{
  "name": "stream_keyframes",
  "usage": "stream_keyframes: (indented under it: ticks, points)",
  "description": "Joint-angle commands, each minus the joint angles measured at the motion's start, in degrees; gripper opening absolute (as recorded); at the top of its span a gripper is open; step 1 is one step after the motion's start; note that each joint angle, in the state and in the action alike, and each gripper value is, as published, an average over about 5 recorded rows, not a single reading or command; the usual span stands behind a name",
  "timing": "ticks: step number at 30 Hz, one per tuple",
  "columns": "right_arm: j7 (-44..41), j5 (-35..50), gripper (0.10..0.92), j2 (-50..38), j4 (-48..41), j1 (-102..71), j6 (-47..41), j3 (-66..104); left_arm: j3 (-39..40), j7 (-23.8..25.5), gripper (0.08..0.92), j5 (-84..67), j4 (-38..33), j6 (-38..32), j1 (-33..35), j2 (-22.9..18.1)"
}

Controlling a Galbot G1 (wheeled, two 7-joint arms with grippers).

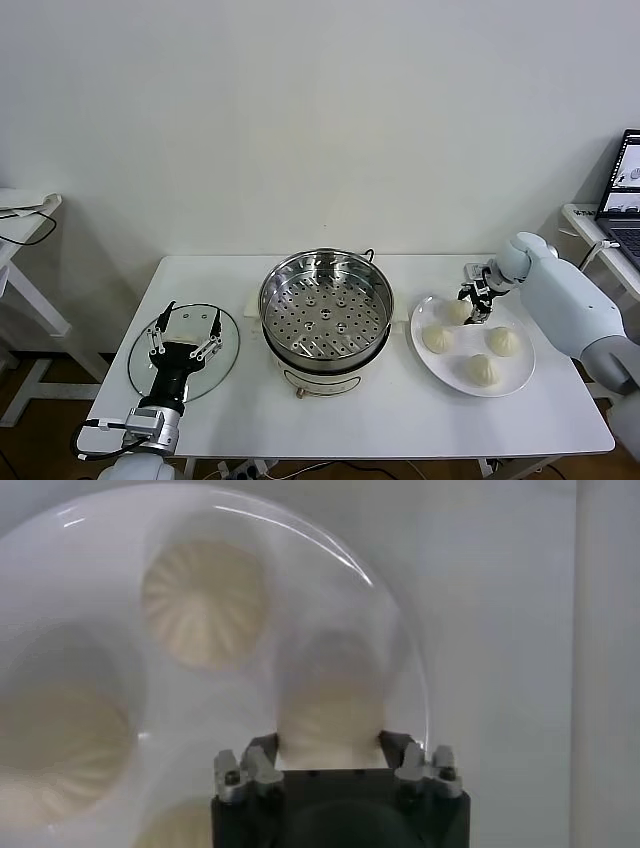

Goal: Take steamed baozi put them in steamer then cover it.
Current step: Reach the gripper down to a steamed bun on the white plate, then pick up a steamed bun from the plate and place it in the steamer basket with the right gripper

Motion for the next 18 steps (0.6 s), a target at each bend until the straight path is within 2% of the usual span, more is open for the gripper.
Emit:
stream_keyframes:
  ticks: [1,7,14,18]
  points:
    - [0.0,-0.3,0.646,0.3,0.1,0.1,0.2,0.0,-0.1,0.0,0.823,0.0,-0.4,0.0,0.2,0.0]
    - [-1.1,4.4,0.642,-3.2,5.5,0.7,0.2,-2.3,-0.1,-0.1,0.823,0.1,-0.9,-0.1,0.4,-0.1]
    - [-3.4,16.4,0.636,-14.2,21.1,8.8,0.2,-12.3,0.2,-0.3,0.823,0.1,-2.7,0.3,1.0,0.1]
    - [-5.2,21.6,0.636,-19.2,29.6,17.2,3.5,-19.1,0.5,-0.4,0.823,0.2,-3.6,0.5,1.4,0.1]
